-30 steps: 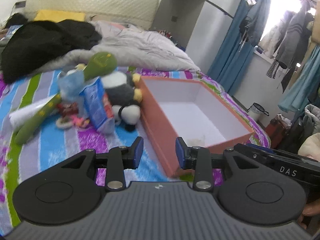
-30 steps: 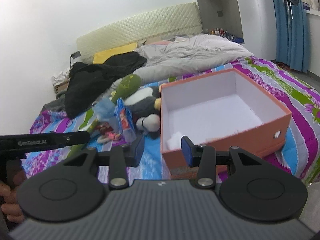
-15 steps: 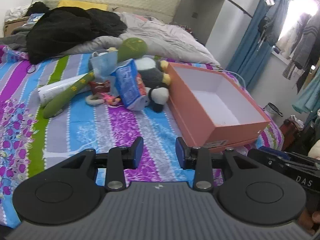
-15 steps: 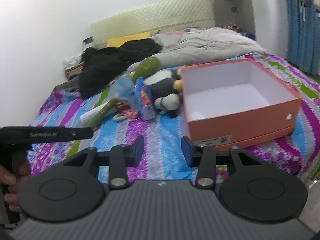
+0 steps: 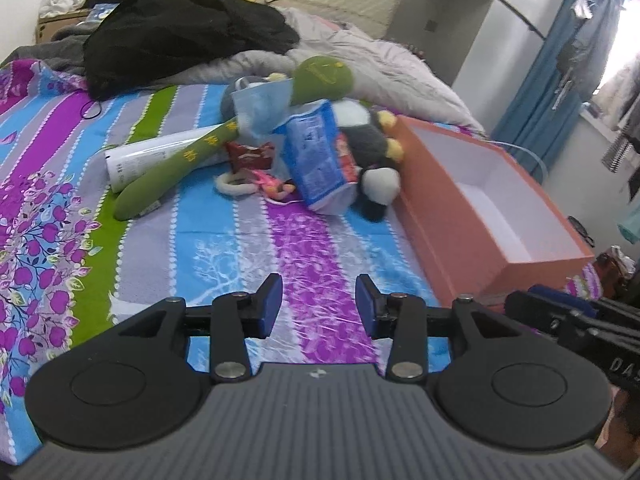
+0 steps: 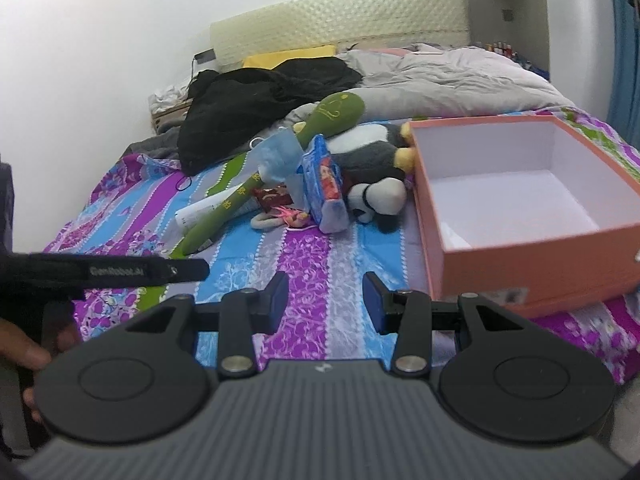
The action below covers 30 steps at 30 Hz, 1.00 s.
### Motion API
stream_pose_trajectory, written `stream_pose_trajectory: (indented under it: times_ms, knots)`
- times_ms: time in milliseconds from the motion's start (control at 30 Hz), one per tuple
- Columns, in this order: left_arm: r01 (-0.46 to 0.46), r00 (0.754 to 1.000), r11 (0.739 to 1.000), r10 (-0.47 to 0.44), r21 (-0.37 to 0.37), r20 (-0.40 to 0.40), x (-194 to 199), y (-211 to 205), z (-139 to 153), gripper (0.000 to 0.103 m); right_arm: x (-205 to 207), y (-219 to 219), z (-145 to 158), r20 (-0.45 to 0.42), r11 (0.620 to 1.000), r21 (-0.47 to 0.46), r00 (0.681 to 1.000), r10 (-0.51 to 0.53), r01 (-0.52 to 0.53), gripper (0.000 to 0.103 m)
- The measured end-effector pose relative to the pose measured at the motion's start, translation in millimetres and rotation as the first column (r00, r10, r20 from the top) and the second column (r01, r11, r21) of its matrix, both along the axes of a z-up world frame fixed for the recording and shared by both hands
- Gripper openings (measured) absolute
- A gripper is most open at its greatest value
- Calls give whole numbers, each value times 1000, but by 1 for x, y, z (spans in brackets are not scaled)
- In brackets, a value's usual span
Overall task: Organize soft objects
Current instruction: 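Move both tools back toward the pile of items, then grasp the fluffy keychain with left tool while right tool grasps the blue packet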
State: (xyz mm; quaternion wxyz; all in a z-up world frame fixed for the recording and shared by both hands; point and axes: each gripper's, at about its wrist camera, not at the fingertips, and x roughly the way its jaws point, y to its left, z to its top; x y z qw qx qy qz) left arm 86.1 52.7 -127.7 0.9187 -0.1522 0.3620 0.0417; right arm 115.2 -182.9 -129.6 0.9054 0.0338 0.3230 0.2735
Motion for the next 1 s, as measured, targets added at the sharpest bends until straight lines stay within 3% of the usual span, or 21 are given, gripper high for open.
stream_pose_trajectory:
  times_ms: [633,767,933,1000]
  knots:
    - [-101,990,992,108,74,-88,116,74,-93,46,113,70,-61,-65,998,-38,997,38,-40,44]
    - [-83,989,992,94,100,-111,146,83,-105,58,137,87,-68,-57,998,-43,998,37,-39,44]
    - [-88,990,989,99,115,-96,176,94,-116,59,164,103,-74,-43,999,-44,999,28,-30,62]
    - [-86,991,988,98,130,-89,186,98,-119,59,172,109,-78,-45,998,-49,999,27,-29,62]
